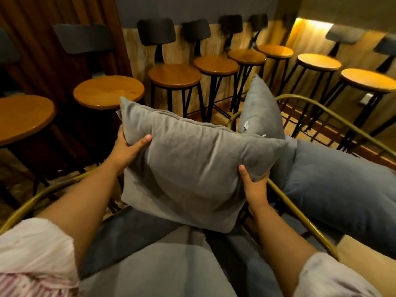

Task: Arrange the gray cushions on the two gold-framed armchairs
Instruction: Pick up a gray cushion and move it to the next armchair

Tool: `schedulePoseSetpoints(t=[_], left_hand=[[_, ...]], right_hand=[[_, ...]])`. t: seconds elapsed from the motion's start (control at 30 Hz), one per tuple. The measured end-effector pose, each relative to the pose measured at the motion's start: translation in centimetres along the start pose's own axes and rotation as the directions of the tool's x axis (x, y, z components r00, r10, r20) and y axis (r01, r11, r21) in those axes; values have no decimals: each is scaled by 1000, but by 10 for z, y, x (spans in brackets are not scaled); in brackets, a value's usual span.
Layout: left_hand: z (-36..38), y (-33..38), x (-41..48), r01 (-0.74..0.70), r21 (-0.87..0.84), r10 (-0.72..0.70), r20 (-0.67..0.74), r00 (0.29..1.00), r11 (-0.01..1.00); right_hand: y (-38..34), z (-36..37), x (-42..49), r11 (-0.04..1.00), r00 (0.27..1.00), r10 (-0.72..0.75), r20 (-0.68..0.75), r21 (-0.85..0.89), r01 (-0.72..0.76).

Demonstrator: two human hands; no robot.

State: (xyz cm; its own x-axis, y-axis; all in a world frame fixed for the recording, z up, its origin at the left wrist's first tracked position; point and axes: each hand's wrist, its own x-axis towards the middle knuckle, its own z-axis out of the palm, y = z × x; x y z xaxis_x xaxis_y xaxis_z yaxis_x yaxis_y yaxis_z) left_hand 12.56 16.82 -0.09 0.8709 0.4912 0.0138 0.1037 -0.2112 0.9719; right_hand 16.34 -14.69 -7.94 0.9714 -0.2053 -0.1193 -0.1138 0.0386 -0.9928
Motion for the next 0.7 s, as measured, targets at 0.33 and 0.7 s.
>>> schedulePoseSetpoints(t=[0.33, 0.7], left_hand=[[-12, 146, -101, -158, 48, 155, 51, 987, 986], [164, 213, -187, -283, 101, 260, 194, 946, 954]], right_hand=[[-131, -75, -50, 987, 985, -156, -70, 36, 159], [-186, -280, -30, 973, 938, -223, -266, -9, 229]])
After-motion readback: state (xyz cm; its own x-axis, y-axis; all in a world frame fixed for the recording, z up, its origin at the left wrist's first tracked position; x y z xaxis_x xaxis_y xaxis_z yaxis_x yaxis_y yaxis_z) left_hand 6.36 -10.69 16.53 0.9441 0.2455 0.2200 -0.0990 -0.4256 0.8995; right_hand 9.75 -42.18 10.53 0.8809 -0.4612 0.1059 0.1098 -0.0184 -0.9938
